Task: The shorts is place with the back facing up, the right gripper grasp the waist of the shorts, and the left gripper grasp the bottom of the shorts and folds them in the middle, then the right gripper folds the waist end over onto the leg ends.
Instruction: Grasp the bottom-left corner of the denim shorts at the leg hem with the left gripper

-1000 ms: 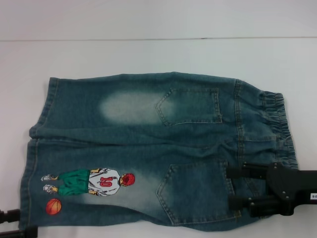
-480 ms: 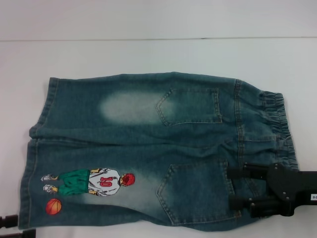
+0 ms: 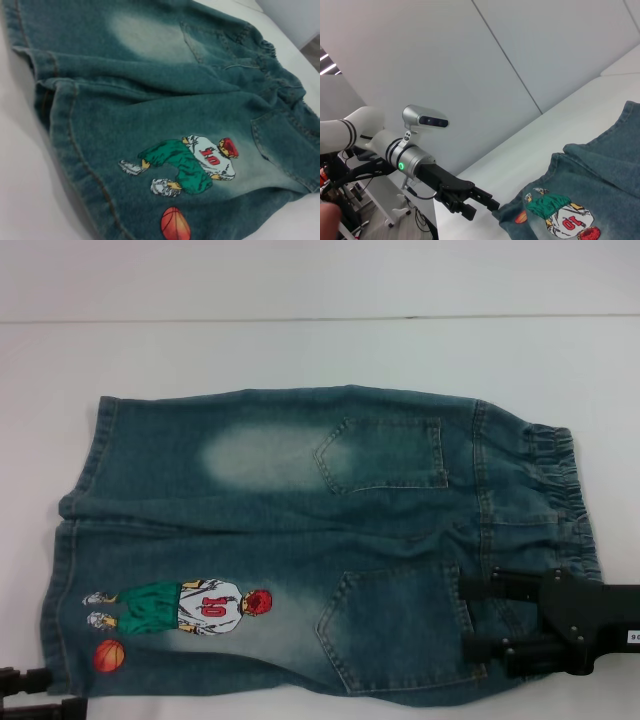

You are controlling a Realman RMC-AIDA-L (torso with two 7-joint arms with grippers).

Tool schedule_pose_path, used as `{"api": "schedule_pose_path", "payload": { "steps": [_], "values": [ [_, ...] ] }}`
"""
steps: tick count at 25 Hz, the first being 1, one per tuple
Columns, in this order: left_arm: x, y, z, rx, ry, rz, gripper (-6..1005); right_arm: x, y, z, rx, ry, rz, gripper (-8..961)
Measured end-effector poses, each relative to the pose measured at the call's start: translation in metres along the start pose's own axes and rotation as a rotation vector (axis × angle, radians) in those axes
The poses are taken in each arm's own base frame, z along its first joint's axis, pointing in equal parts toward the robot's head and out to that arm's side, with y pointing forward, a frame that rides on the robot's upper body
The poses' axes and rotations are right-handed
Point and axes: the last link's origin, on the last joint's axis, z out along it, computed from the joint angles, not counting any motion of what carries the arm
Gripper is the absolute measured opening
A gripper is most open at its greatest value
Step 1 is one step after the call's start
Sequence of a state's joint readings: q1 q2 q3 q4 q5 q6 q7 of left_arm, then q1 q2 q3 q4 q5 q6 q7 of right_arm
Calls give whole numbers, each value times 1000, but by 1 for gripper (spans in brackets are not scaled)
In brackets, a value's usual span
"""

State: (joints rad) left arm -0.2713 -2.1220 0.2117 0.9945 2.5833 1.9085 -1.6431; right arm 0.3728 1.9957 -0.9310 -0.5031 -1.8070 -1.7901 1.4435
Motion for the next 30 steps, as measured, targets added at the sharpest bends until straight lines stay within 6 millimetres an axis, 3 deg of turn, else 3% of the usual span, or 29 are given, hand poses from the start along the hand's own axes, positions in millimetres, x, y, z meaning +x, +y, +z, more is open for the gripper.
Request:
{"api": "schedule_pose_path", "payload": {
  "steps": [10, 17, 30],
  "values": [
    [3, 1, -1, -5, 9, 9, 934, -1, -1, -1, 6, -8, 0, 942],
    [5, -5, -13, 54, 15, 1, 934, -1, -1, -2, 9, -8, 2, 943],
    [8, -6, -2, 51, -59, -33, 934, 0, -1, -2, 14, -9, 4, 942]
  ]
}}
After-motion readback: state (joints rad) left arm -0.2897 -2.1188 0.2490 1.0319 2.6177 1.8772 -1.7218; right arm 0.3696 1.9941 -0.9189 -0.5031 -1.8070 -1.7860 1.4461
